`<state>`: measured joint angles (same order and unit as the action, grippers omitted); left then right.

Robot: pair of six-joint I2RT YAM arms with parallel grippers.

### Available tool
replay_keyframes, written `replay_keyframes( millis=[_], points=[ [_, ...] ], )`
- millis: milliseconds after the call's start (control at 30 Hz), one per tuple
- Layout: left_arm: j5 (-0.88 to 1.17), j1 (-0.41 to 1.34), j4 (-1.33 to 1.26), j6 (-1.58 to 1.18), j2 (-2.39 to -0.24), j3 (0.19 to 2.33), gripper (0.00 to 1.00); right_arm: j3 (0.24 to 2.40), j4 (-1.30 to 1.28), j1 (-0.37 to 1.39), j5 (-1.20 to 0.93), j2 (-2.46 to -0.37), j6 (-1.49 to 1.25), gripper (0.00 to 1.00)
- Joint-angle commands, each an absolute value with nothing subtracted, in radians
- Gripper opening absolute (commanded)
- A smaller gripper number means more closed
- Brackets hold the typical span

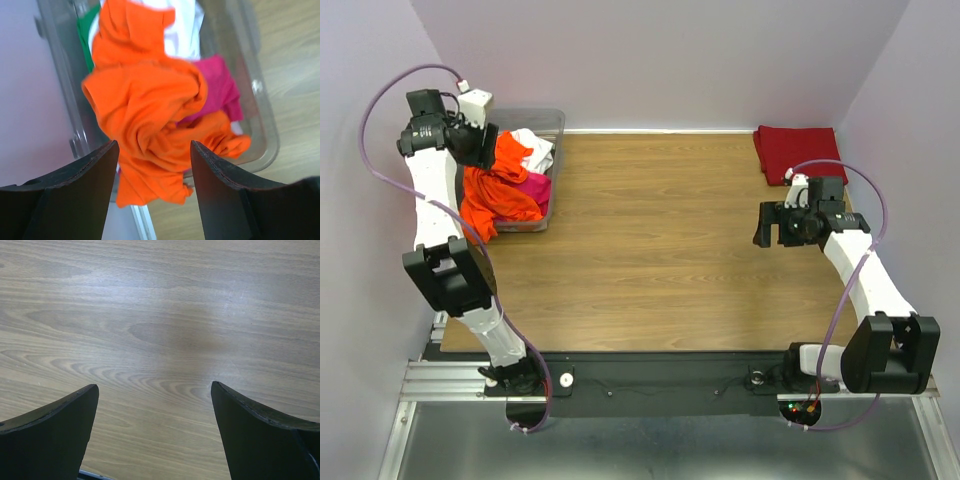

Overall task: Fold and stack the t-shirts
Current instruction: Grab the tshirt from the pile

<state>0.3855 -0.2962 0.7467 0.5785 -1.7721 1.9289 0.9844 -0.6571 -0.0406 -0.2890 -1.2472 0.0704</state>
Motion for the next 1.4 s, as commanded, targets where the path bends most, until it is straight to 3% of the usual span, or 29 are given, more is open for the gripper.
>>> replay_keyframes(
  millis=[0, 200, 500, 600, 633, 933, 1100, 1367],
  points=[
    [0.273, -0.301, 0.746, 0.649, -1.782, 1.904, 0.7, 0.985, -0.65, -0.046, -0.296, -1.227, 0.083, 1.0],
    [0.193, -0.299, 0.71, 0.65, -1.854, 1.894, 0.69, 0.988, -0.649, -0.046, -0.296, -1.244, 0.084, 1.0],
    [0.17, -0.302, 0.675, 0.607, -1.96, 1.966, 0.42, 0.989, -0.649, -0.046, -0.281, -1.259, 0.086, 1.0],
    [0.178, -0.302, 0.673, 0.594, -1.973, 1.999, 0.19, 0.989, -0.649, -0.046, -0.275, -1.261, 0.087, 1.0],
    [0.182, -0.31, 0.667, 0.588, -1.958, 2.008, 0.0, 0.989, -0.649, -0.046, -0.273, -1.261, 0.086, 1.0],
    [0.198, -0.333, 0.54, 0.497, -1.717, 2.12, 0.0, 0.996, -0.649, -0.046, -0.281, -1.25, 0.083, 1.0],
    [0.202, -0.333, 0.514, 0.445, -1.684, 2.273, 0.0, 0.994, -0.649, -0.046, -0.284, -1.241, 0.084, 1.0],
    [0.421, -0.285, 0.483, 0.332, -1.632, 2.411, 0.0, 0.994, -0.649, -0.046, -0.278, -1.226, 0.084, 1.0]
  ],
)
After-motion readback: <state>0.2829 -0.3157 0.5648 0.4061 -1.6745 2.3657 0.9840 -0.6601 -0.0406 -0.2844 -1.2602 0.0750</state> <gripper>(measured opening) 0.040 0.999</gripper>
